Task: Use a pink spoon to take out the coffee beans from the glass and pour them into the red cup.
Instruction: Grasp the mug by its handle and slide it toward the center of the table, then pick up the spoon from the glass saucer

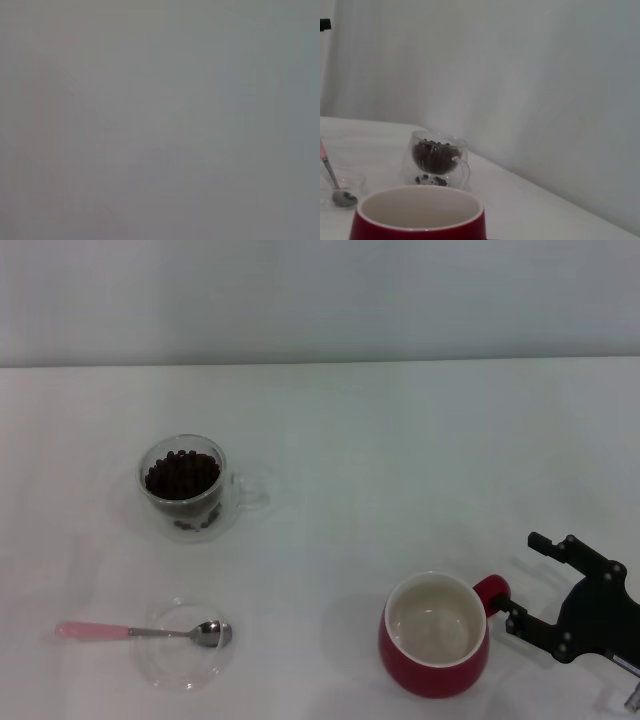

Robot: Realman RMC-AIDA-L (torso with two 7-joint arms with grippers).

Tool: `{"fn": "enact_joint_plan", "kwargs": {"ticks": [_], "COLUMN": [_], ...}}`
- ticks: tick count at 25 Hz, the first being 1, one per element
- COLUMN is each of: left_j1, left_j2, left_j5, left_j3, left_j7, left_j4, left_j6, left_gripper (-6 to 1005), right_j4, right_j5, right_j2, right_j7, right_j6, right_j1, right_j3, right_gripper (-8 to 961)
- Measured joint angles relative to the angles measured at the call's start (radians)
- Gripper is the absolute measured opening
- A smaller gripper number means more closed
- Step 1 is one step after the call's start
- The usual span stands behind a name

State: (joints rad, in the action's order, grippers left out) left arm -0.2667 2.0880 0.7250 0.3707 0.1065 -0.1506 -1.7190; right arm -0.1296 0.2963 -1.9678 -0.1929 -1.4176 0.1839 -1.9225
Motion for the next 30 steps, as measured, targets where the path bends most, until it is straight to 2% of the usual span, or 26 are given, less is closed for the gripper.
{"fn": "enact_joint_plan", "kwargs": {"ticks": [4,9,13,20,25,30], "left_j1": [0.004,0.009,0.014,0.013,0.012,0.016], "left_j2": [0.000,0.000,0.000,-0.003,-0.003,-0.003], "left_j5": [0.002,-0.003,-0.005,-0.006,-0.004,0.000], "left_j3": [0.004,0.004,0.003,0.003,0.004,0.004], "left_j7": [0.007,0.008,0.009,0.009,0.009,0.023], "left_j4": [-0.009,-0.021,-0.024,-0.021,-0.018,-0.020], "left_j6": [0.000,0.004,0.006,0.012,0.013,0.008], "left_gripper": [887,887,887,887,887,887], "right_j4": [0.015,0.075,0.091,0.103,0.122,0.161], "right_j5": [0.000,0.002,0.007,0.024,0.028,0.014], "right_j2": [0.004,0.000,0.002,0.013,0.021,0.042], "right_j7": [0.003,0.003,0.003,0.001,0.003,0.003], "right_j6": [0.010,0.017,0.020,0.007,-0.077,-0.191], "right_j1": [0.019,0.065,0.074,0.058,0.032,0.004], "right_j3": [0.001,-0.008,-0.018,-0.035,-0.036,-0.014], "right_gripper": [797,797,797,797,797,797]}}
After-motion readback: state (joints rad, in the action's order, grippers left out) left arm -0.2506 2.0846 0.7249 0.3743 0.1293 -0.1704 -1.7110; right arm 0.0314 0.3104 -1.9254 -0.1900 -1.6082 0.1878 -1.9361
